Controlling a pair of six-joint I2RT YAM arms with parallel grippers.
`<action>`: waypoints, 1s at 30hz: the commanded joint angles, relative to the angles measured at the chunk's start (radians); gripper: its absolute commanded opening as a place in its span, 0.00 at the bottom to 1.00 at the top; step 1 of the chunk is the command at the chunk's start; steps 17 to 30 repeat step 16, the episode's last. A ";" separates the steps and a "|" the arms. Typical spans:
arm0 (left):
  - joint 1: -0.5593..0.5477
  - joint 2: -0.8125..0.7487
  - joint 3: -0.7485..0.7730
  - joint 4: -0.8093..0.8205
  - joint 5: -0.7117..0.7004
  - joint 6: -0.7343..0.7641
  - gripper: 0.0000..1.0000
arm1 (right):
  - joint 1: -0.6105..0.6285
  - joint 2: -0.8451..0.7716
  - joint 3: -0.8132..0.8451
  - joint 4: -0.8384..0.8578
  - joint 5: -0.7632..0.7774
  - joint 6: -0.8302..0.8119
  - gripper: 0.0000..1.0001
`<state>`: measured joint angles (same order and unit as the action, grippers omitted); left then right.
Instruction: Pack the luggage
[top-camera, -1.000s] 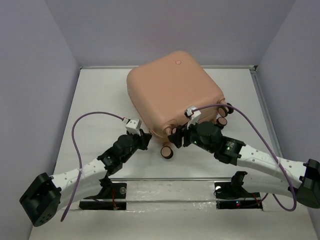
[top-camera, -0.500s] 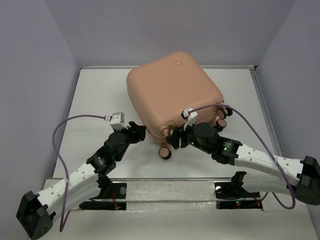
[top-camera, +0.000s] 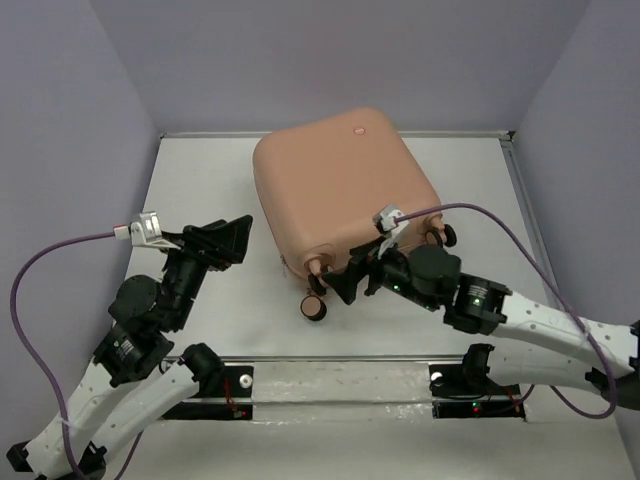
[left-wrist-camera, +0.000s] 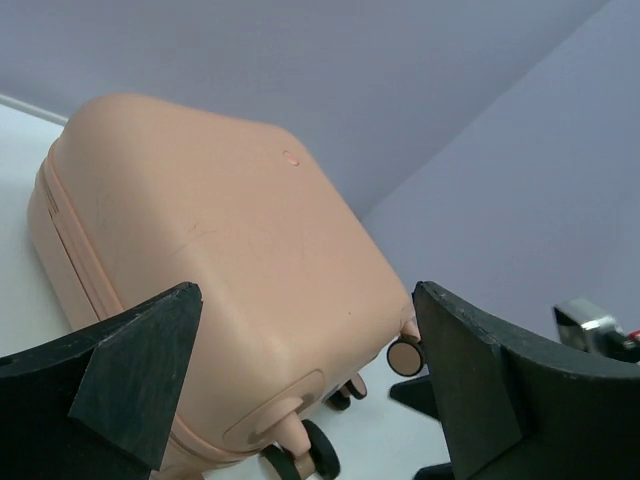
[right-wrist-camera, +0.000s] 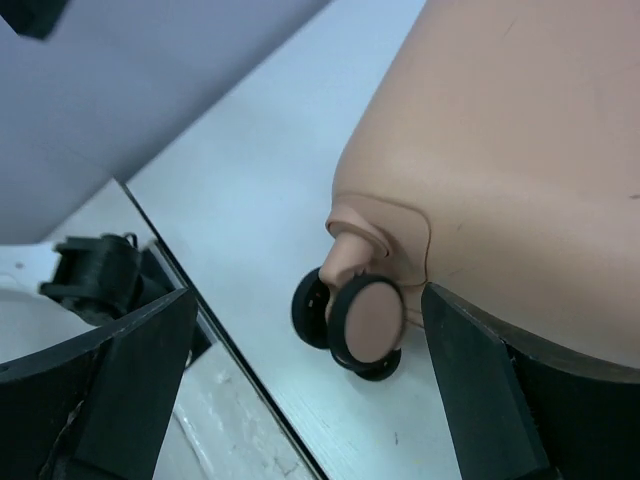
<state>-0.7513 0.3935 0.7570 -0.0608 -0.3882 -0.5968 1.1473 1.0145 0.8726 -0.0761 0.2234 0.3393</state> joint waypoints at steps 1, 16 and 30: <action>-0.002 -0.011 0.100 -0.103 0.043 0.072 0.99 | 0.008 -0.218 0.051 -0.076 0.105 -0.045 1.00; -0.002 -0.045 0.136 -0.114 0.031 0.103 0.99 | 0.008 -0.581 -0.038 -0.142 0.243 -0.056 1.00; -0.002 -0.045 0.136 -0.114 0.031 0.103 0.99 | 0.008 -0.581 -0.038 -0.142 0.243 -0.056 1.00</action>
